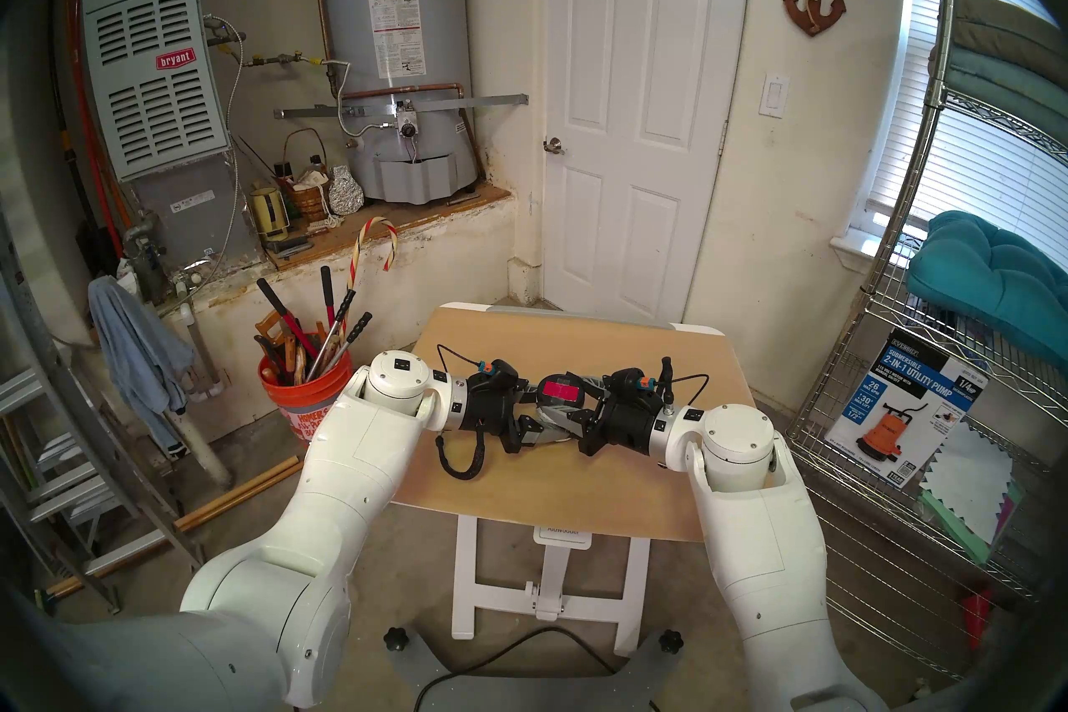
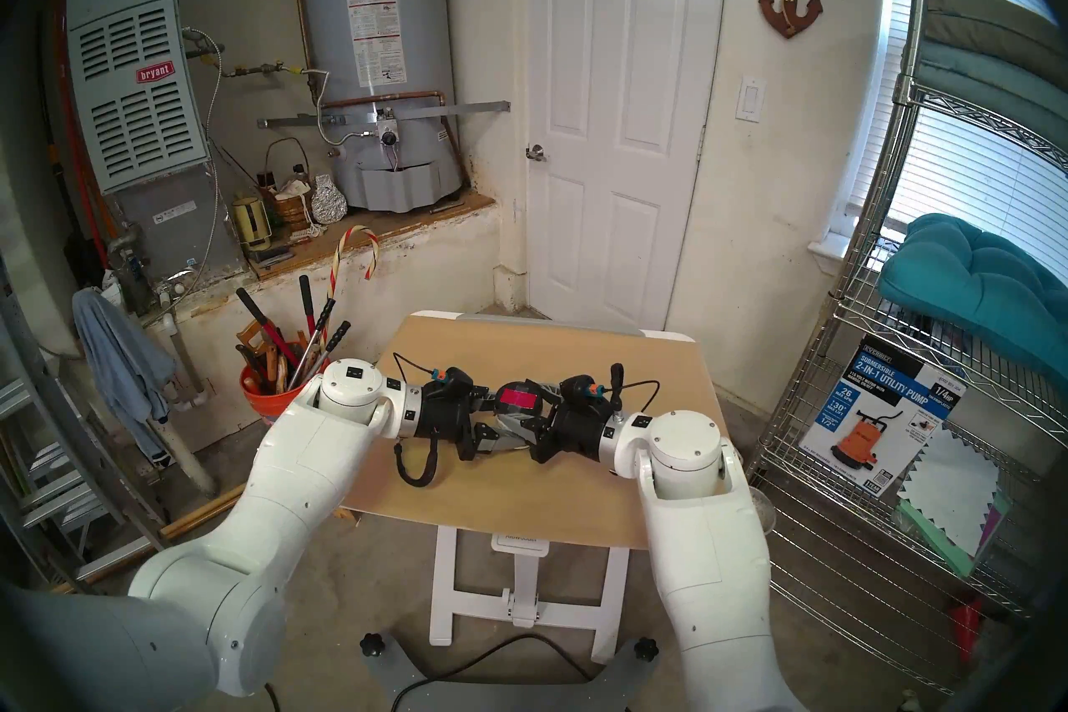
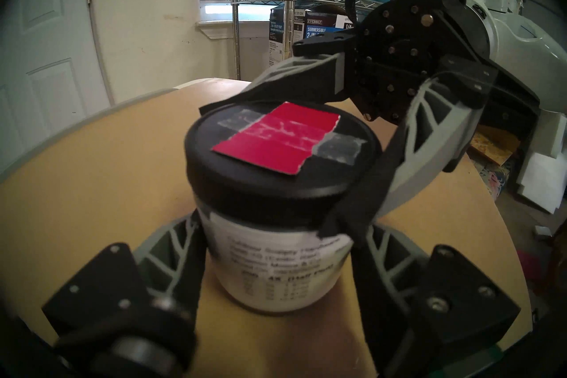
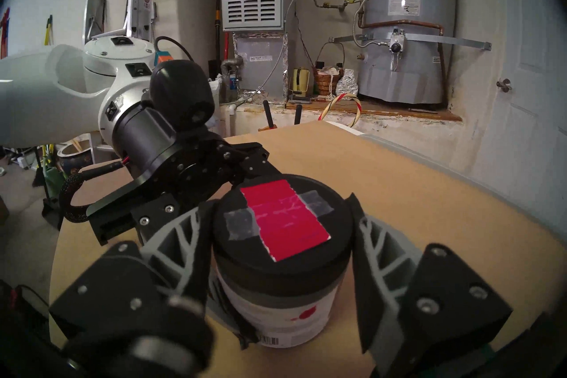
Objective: Open paint jar
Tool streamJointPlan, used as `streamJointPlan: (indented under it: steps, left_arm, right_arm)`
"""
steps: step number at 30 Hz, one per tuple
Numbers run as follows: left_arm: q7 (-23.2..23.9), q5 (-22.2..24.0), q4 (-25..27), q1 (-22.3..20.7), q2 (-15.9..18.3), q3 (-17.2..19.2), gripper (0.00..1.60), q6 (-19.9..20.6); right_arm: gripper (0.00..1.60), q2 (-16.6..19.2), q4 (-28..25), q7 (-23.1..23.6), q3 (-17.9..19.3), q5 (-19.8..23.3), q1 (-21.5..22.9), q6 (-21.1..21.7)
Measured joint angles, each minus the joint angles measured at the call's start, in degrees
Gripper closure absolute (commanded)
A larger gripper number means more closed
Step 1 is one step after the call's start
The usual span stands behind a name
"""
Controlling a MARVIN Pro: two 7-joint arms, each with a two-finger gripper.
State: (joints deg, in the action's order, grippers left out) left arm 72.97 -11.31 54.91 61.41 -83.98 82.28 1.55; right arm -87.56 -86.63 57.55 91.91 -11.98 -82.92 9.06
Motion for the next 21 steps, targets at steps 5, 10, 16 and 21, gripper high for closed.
streamJointPlan:
  steps: [5, 10, 16, 21]
  left_arm:
    - [0.3, -0.1, -0.2, -0.2, 0.0, 0.1, 1.60, 0.0]
    - [0.6, -0.2, -0.3, -0.3, 0.0, 0.1, 1.60, 0.1]
    - [1.0, -0.3, -0.3, -0.3, 0.0, 0.4, 1.60, 0.2]
    - [1.5, -0.3, -0.3, -0.3, 0.1, 0.6, 1.60, 0.2]
  right_arm:
    - [1.60, 1.8, 3.1, 3.7, -0.3, 1.0, 2.6, -2.0]
    - [1.60, 3.4, 6.5, 7.3, -1.0, 1.7, 5.7, -3.1]
    - [1.60, 5.7, 11.0, 12.2, -2.9, 2.6, 10.1, -4.5]
    - [1.60, 7.3, 14.6, 15.9, -4.9, 3.2, 13.7, -5.8]
